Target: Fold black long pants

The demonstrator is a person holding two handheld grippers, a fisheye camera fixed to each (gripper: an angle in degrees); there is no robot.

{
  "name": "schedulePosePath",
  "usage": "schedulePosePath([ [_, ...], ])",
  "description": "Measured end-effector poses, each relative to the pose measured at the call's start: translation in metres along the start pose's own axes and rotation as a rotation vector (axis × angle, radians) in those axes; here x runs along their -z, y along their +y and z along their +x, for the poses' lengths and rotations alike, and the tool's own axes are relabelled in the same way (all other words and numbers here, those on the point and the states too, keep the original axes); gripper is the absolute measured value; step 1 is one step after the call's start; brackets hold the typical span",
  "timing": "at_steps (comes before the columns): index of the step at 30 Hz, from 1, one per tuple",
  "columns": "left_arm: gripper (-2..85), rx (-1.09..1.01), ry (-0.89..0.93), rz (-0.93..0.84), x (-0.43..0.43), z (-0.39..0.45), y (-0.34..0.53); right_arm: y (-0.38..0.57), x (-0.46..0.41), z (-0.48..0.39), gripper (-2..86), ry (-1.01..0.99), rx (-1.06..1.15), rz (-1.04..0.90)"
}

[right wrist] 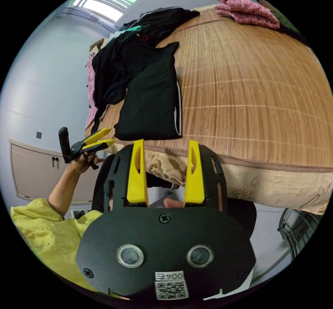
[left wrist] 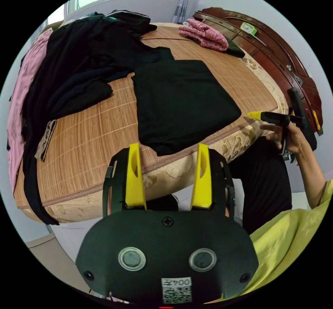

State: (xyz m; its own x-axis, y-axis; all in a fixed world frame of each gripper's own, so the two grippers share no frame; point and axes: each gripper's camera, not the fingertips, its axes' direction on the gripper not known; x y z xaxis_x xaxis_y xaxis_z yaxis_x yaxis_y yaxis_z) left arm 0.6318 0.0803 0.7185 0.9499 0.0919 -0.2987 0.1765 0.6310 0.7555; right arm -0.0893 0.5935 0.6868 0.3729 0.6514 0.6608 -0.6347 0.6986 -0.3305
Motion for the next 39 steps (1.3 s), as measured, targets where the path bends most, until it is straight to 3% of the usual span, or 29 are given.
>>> schedulePosePath([
  [11, 22.6, -0.256, 0.05, 0.043, -0.001, 0.123, -0.004, 0.001, -0.004, 0.064, 10.2, -0.229, -0.27, 0.083],
  [16, 22.5, -0.304, 0.066, 0.056, -0.011, 0.175, -0.012, -0.006, -0.001, 0.064, 5.0, -0.171, -0.26, 0.076],
  [23, 21.2, -0.369, 0.013, 0.076, -0.021, 0.227, -0.011, -0.02, 0.011, 0.052, 4.0, -0.182, -0.178, 0.076],
  [27, 14.8, -0.357, -0.08, 0.078, -0.035, 0.247, -0.006, -0.029, 0.012, 0.047, 4.3, -0.187, -0.138, 0.063],
  [30, 5.3, -0.276, -0.116, 0.114, -0.038, 0.248, 0.003, -0.033, 0.012, 0.049, 7.0, -0.194, -0.104, 0.049],
  [34, 3.1, -0.218, 0.008, 0.129, -0.037, 0.242, 0.021, -0.04, 0.012, 0.068, 14.2, -0.241, -0.128, 0.027],
  [39, 2.6, -0.253, 0.049, 0.146, -0.035, 0.24, 0.052, -0.057, -0.009, 0.098, 25.0, -0.491, -0.243, -0.06],
])
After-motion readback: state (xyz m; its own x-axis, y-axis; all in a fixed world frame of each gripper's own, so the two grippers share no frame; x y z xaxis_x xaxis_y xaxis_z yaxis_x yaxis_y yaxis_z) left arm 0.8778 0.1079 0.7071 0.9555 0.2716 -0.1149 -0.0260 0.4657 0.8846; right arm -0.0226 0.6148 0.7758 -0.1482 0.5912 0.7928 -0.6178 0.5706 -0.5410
